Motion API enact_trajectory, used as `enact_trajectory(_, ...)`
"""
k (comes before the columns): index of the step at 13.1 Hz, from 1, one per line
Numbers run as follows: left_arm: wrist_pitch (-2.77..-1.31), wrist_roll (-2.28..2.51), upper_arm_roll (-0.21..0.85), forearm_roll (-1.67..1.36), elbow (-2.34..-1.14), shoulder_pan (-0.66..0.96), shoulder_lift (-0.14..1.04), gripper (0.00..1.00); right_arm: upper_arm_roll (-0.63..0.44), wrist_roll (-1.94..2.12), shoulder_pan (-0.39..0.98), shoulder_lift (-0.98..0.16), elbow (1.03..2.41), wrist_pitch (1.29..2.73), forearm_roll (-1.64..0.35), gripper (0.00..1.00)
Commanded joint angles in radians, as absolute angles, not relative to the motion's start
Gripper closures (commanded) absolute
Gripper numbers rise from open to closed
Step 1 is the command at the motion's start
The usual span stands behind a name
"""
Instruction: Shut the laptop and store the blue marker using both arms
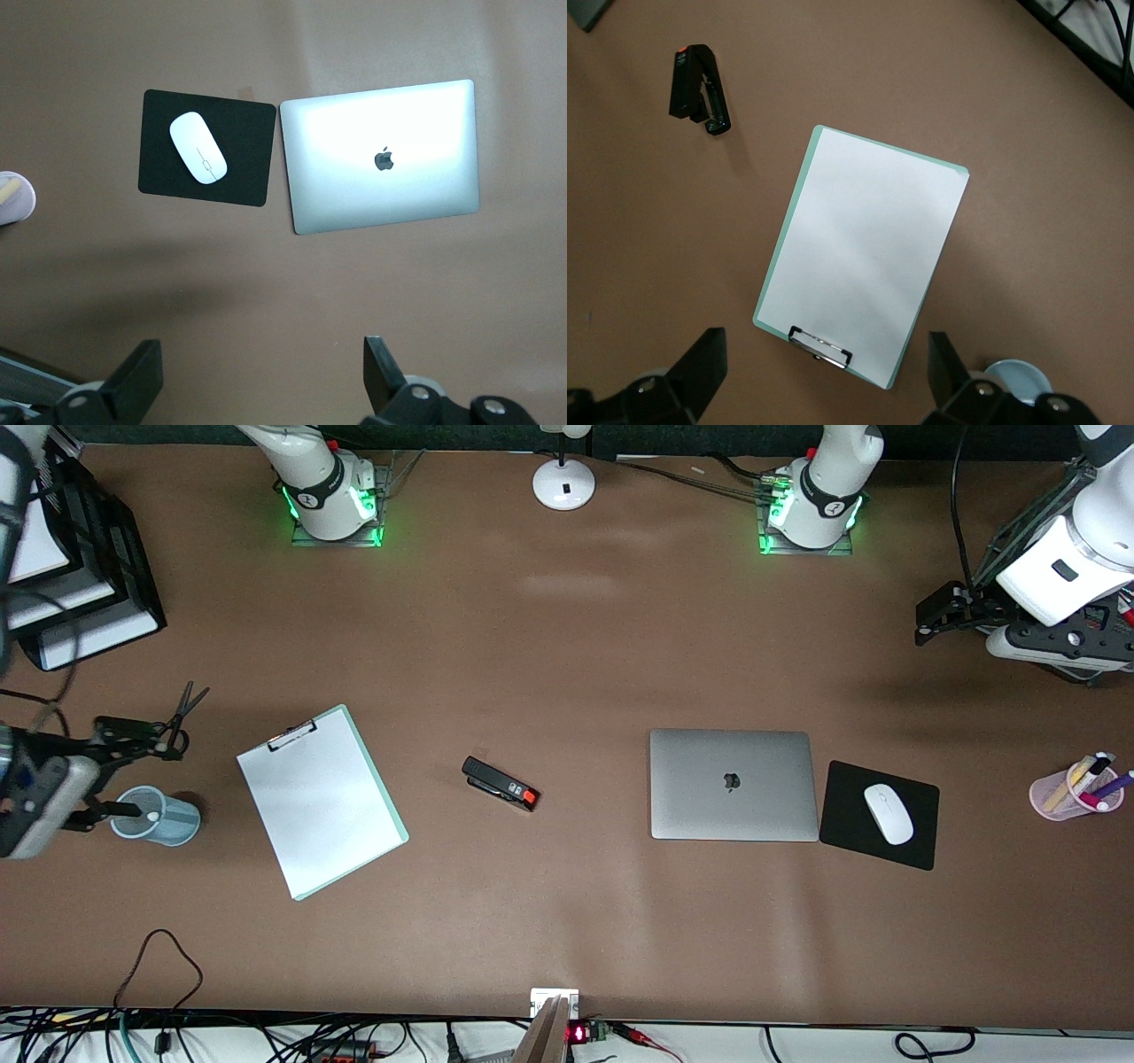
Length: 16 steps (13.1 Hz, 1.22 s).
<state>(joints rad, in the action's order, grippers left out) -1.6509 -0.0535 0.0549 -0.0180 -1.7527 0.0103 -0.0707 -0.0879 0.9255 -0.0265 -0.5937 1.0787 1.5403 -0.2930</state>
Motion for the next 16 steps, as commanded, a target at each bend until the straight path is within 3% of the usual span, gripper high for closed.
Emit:
enact_trajectory(1, -1.638, -0.074, 0.057, -0.037, -1.752, 0.003, -0.080, 0.00, -0.094, 0.708, 0.044, -0.557, 1.085, 1.537, -0.204, 0.00)
enact_trajectory(5, -1.638, -0.074, 0.057, -0.037, -1.752, 0.002, -0.080, 0.00, -0.092, 0.361, 0.090, -0.549, 1.091, 1.525, -0.118, 0.00)
enact_trajectory(8, -1.638, -0.075, 0.057, -0.037, -1.752, -0.002, -0.080, 0.00, -0.094, 0.065, 0.089, -0.470, 1.175, 1.473, -0.030, 0.00)
enact_trajectory(16, -1.638, -0.075, 0.057, -0.037, -1.752, -0.002, -0.080, 0.00, -0.097, 0.006, 0.012, -0.339, 1.253, 1.447, 0.018, 0.00)
